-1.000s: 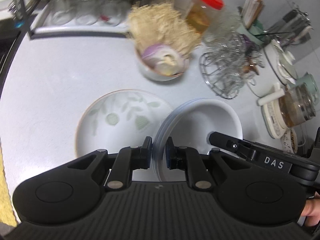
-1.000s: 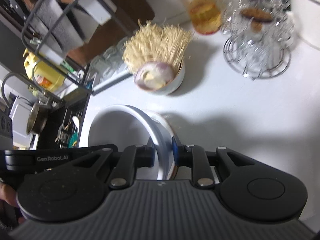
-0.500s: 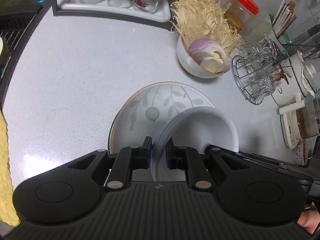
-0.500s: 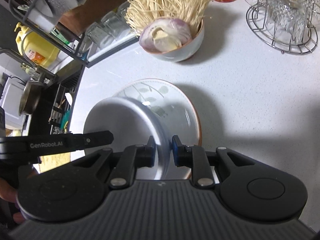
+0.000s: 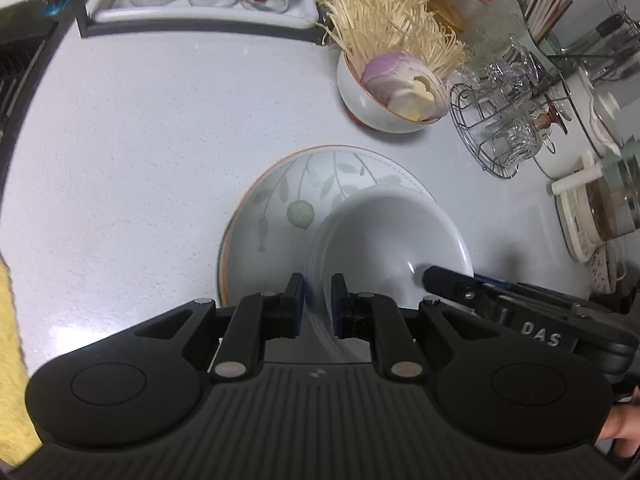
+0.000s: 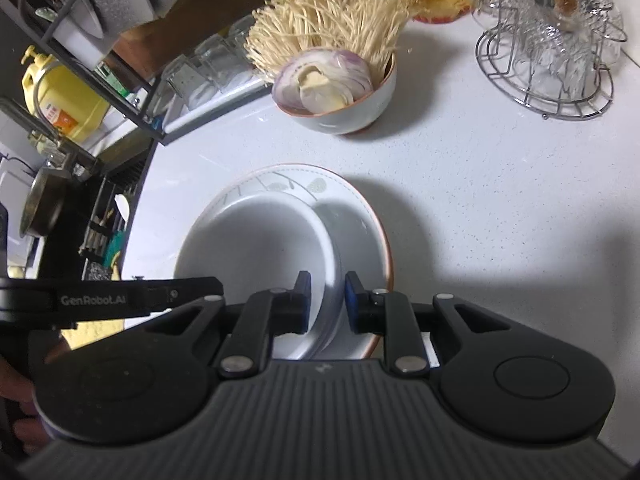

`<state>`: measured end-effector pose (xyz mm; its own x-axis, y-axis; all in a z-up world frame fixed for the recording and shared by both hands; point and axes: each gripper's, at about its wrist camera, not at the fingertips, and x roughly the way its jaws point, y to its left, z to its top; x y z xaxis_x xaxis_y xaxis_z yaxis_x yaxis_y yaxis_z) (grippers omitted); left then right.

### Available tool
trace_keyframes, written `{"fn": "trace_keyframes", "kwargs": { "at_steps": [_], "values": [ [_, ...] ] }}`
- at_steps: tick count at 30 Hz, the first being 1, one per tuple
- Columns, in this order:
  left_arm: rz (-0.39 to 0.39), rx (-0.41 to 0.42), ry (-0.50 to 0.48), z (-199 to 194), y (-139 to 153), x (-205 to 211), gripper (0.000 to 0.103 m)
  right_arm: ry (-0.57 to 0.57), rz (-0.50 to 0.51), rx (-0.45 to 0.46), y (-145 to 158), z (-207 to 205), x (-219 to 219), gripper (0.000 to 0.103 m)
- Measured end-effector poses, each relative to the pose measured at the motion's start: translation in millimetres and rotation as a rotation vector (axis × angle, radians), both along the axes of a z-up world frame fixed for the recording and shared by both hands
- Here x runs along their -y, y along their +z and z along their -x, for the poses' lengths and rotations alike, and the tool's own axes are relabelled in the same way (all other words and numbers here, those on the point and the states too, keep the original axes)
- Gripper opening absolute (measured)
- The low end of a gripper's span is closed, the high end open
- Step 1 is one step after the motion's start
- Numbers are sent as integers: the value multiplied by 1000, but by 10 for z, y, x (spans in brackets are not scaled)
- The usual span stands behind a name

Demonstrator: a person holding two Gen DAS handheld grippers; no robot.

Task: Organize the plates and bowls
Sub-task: 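Open both grippers and withdraw from the bowls on the plates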

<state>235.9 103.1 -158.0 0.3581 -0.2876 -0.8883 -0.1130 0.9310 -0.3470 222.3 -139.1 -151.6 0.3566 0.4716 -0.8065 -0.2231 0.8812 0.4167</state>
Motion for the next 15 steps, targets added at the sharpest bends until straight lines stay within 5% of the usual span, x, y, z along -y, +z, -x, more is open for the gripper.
{"fn": "trace_keyframes", "kwargs": {
  "at_steps": [3, 15],
  "values": [
    [-21, 21, -13, 44, 94, -5, 15, -11, 10, 48, 92, 79, 32, 40],
    [-68, 226, 2, 533, 928, 328, 15, -9, -36, 261, 743, 492, 321, 41]
  ]
}}
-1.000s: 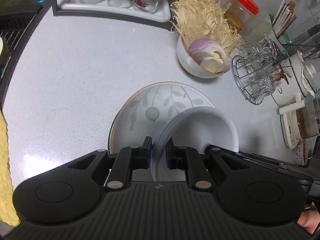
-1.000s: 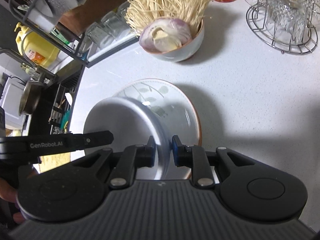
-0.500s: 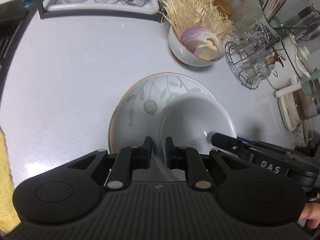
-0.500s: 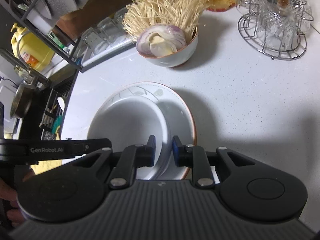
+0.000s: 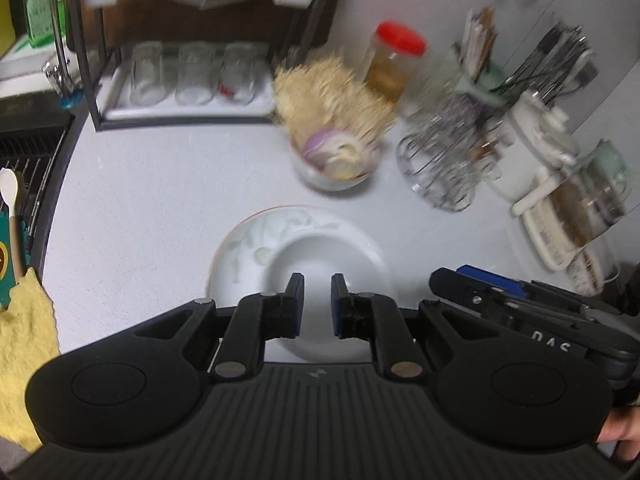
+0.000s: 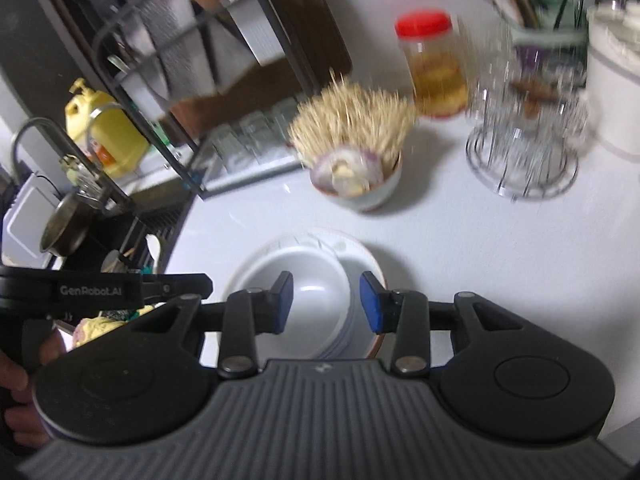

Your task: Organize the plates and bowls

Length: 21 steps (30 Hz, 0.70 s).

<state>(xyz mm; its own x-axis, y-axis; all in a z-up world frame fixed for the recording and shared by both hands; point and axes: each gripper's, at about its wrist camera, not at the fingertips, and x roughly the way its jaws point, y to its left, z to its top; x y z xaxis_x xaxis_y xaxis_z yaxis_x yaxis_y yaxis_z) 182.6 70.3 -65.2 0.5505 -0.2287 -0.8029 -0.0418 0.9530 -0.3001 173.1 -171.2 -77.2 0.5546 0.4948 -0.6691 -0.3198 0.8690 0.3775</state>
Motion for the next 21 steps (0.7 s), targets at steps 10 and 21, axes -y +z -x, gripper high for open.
{"fn": "trace_keyframes", "kwargs": {
  "at_steps": [10, 21],
  "values": [
    [-31, 158, -23, 702, 668, 567, 15, -24, -35, 178, 572, 540, 529, 41],
    [-68, 256, 18, 1526, 1103, 936, 15, -62, -57, 333, 985, 1251, 1028, 41]
  ]
}}
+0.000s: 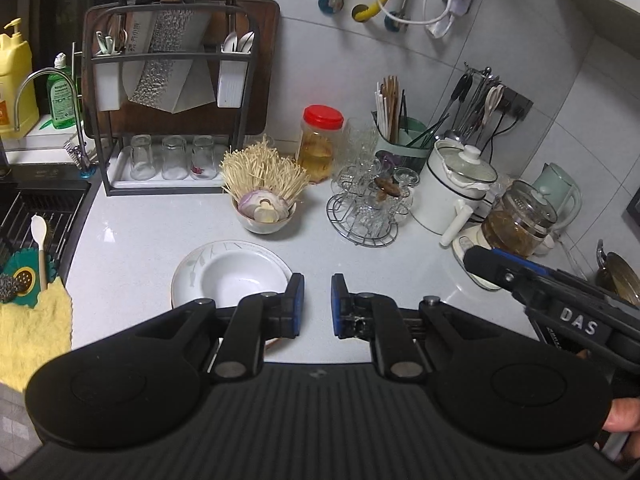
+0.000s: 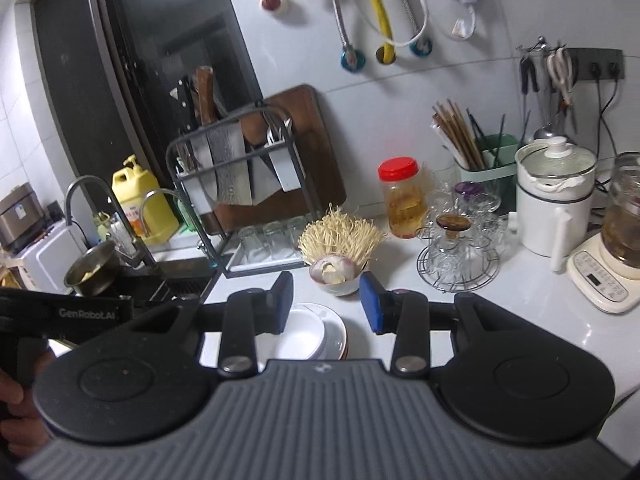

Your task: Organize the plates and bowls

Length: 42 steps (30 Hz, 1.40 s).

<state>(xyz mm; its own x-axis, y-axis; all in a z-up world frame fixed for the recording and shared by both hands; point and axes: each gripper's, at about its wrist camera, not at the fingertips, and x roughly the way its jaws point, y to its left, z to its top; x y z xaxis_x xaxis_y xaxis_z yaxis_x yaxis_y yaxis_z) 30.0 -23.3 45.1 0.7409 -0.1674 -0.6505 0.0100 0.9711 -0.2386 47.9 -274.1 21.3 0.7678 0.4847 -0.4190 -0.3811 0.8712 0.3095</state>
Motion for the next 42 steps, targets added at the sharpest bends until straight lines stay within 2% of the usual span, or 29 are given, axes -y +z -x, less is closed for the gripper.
{"fn": "trace_keyframes", "kwargs": {
  "at_steps": [4, 6, 9, 15, 21, 22, 23, 25, 33, 36, 39, 42],
  "values": [
    [-5, 3, 3, 201, -5, 84, 16, 0, 15, 20, 31, 254, 82, 41],
    [-13, -1, 8, 291, -36, 117, 28, -2, 15, 14, 16, 348, 121, 41],
    [-30, 2, 18, 452, -81, 155, 39, -14, 11, -3, -32, 461, 176, 41],
    [-36, -2, 52, 757, -185, 172, 52, -26, 38, -19, -98, 702, 256, 41],
    [-49, -11, 61, 1031, -273, 248, 56, -16, 45, -36, -168, 896, 293, 41],
    [-47, -12, 61, 1073, -285, 258, 56, -17, 46, -37, -183, 923, 298, 44],
    [-46, -13, 61, 1111, -296, 263, 58, -17, 46, -36, -196, 950, 302, 63],
    [-45, -17, 68, 1194, -317, 273, 63, -26, 46, -24, -229, 1006, 313, 84],
    [-55, -11, 90, 1401, -367, 307, 88, -25, 71, -45, -312, 1135, 368, 83],
    [-74, -19, 96, 1438, -389, 349, 92, -31, 68, -51, -325, 1166, 414, 83],
    [-84, -23, 102, 1471, -398, 370, 95, -46, 61, -56, -335, 1190, 447, 93],
    [-102, -23, 108, 1487, -397, 385, 97, -57, 59, -56, -354, 1203, 464, 93]
  ]
}}
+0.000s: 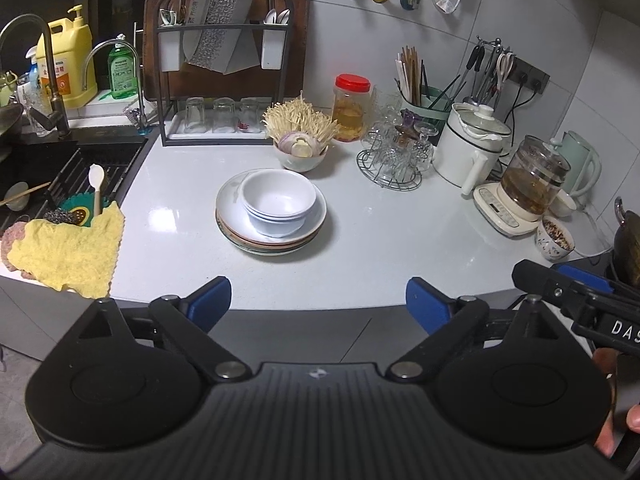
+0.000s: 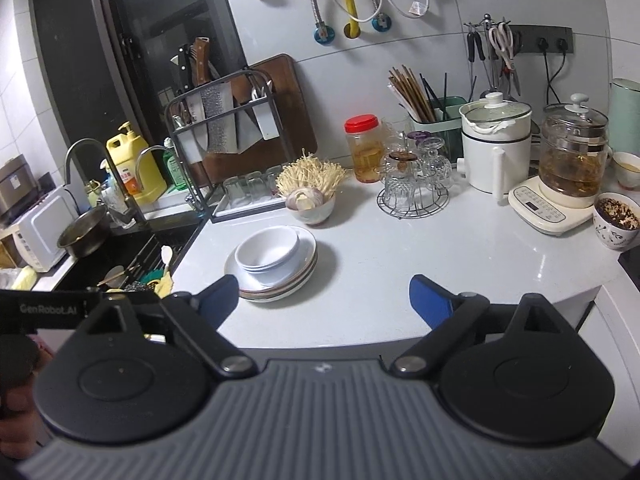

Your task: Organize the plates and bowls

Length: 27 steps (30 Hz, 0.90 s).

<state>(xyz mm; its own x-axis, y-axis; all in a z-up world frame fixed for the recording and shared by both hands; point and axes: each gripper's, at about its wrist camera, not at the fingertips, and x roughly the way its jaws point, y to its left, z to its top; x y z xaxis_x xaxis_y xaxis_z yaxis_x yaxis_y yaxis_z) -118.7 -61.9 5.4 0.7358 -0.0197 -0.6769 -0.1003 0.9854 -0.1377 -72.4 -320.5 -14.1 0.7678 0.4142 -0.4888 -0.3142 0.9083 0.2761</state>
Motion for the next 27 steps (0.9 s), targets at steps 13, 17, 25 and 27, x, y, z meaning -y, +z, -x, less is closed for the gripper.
{"fn": "trace_keyframes", "kwargs": {
  "at_steps": [13, 17, 25, 27],
  "values": [
    [-27, -15, 15, -24, -21, -29, 98, -9, 13, -8, -12, 24, -17, 93],
    [-28, -17, 15, -20, -30, -31, 98, -5, 19, -8, -14, 31, -34, 93],
    [-42, -27, 16, -32, -36, -63, 98, 0, 22, -17, -50, 40, -53, 94],
    [-43, -31, 18, -32, -38, -60, 98, 1, 22, -21, -60, 41, -57, 94]
  ]
}}
